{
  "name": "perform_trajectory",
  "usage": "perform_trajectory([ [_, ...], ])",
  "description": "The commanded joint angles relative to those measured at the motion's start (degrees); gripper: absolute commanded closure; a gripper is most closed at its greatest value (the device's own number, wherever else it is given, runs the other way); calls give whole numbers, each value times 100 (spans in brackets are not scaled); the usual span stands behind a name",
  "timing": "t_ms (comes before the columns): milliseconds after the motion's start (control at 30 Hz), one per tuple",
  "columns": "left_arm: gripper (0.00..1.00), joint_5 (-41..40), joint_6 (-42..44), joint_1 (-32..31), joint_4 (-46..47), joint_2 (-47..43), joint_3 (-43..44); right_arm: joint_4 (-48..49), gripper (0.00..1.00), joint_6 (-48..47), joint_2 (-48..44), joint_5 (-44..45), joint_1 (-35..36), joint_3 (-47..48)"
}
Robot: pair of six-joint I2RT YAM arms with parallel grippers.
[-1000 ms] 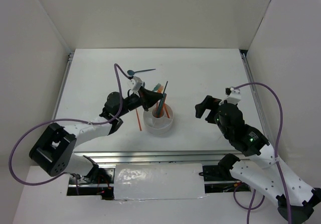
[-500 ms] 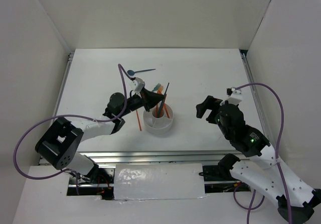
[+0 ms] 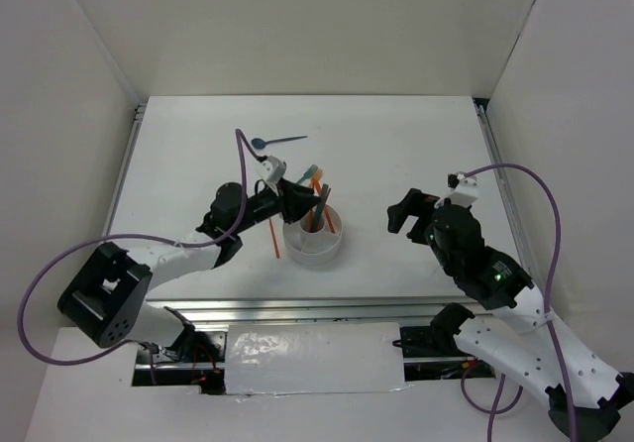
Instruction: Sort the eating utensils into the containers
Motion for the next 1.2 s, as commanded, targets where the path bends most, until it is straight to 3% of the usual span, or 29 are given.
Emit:
perform_trajectory([
  [0,53,-196,325,3,-295,-541,150,33,0,31,26,75,56,135],
  [67,59,-396,404,21,-744,-1032,273,33,0,31,27,75,56,152],
  [133,65,-1291,605,30,-1754,-1533,502,24,0,31,9,92,65,161],
  [200,64,-2756,703,56,-2782,-1746,712,33,0,4,-17,84,56,153],
  [233,60,-3310,607,100,-3047,-1816,757,68,0,13,-26,57,65,144],
  [267,39,-3768,502,161,-3336,-1869,810,94,0,4,-35,49,56,126],
  [300,30,-4260,205,440,-3957,-1844,984,103,0,13,-35,40,65,126],
  [333,24,-4300,141,582,-4294,-1635,1108,164,0,4,-26,-13,65,100],
  [400,25,-4414,-43,890,-5528,-1213,1810,191,0,13,35,-48,48,109],
  [500,34,-4677,-436,1005,-7023,-1,2975,218,0,-4,114,-118,65,179],
  [567,38,-4704,-771,1049,-7503,791,3514,174,0,-4,115,-119,65,232],
  [767,46,-4169,-1439,945,-7243,1171,2958,33,0,39,-132,66,74,100],
  [933,34,-4301,-1889,707,-7040,1276,2604,-37,0,127,-132,22,74,21],
  [1167,36,-4010,-2294,566,-6627,1294,2261,94,0,75,17,5,83,109],
])
